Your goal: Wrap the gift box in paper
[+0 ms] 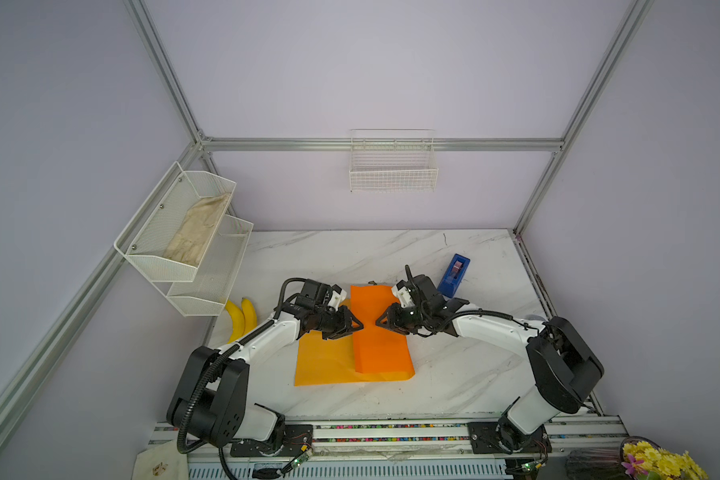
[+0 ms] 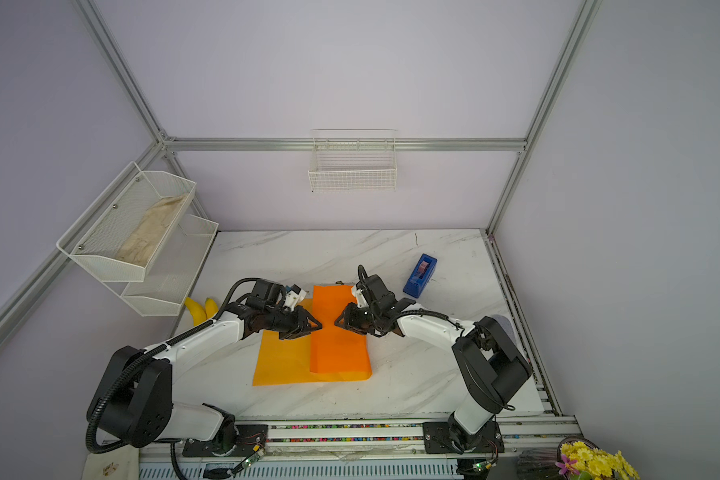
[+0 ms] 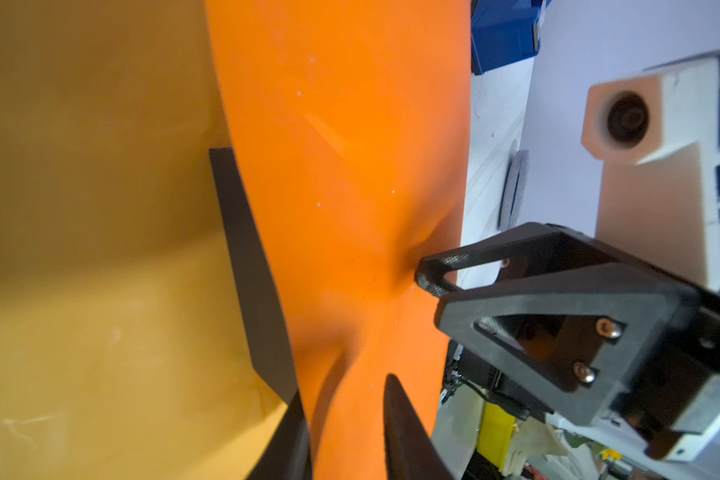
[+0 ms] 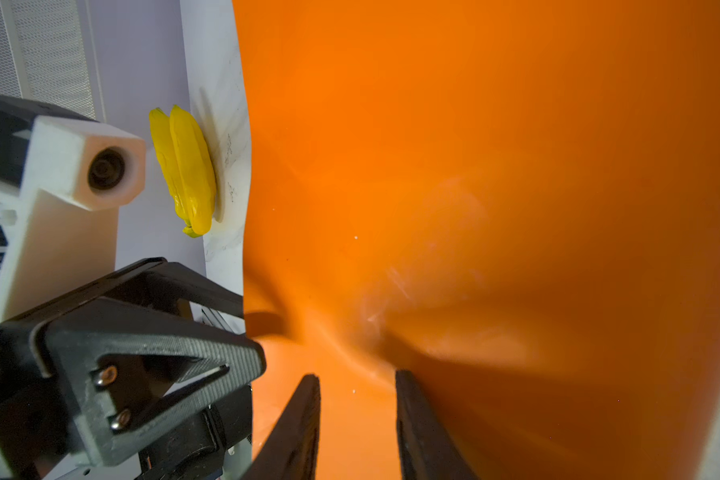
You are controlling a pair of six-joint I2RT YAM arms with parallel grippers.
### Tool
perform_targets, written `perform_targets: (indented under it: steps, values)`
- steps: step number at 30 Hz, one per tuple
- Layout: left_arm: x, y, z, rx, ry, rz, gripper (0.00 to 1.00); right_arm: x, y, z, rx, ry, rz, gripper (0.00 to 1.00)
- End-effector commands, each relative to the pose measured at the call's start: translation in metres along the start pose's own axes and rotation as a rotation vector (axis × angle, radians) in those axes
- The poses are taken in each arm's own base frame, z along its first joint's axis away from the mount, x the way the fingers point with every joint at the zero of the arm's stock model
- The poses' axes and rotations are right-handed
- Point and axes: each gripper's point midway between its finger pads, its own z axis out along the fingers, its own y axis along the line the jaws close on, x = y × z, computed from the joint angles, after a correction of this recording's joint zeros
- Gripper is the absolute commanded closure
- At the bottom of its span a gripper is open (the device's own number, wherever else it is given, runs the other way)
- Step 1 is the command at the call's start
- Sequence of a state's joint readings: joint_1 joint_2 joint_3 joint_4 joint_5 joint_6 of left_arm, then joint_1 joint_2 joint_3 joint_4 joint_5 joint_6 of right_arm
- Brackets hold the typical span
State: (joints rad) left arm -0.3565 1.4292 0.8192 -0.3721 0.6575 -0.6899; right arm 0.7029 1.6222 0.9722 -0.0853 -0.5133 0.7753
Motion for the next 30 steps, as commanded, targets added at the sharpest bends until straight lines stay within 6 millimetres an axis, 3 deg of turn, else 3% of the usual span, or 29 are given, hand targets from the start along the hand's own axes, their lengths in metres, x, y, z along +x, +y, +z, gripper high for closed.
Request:
perform_targets:
  steps: [1, 7, 13, 19, 26, 30]
  values:
    - [0.007, 0.008, 0.009, 0.015, 0.026, 0.014, 0.79, 0.013, -0.023, 0.002, 0.081, 0.031, 0.039, 0.65]
    - [0.005, 0.008, 0.017, 0.033, 0.043, 0.012, 0.89, 0.012, -0.019, -0.003, 0.075, 0.021, 0.035, 0.65]
    - [0.006, 0.007, 0.024, 0.066, 0.057, 0.008, 0.92, 0.008, -0.012, -0.011, 0.069, -0.004, 0.035, 0.65]
    - [0.004, 0.004, 0.033, 0.090, 0.069, -0.001, 0.95, -0.010, 0.001, -0.036, 0.053, -0.088, 0.037, 0.65]
    - [0.003, -0.016, 0.049, 0.134, 0.097, 0.029, 0.98, -0.029, -0.011, -0.068, 0.067, -0.173, 0.067, 0.67]
    - [-0.001, -0.016, 0.049, 0.109, 0.076, 0.040, 0.99, -0.031, -0.011, -0.069, 0.068, -0.171, 0.060, 0.67]
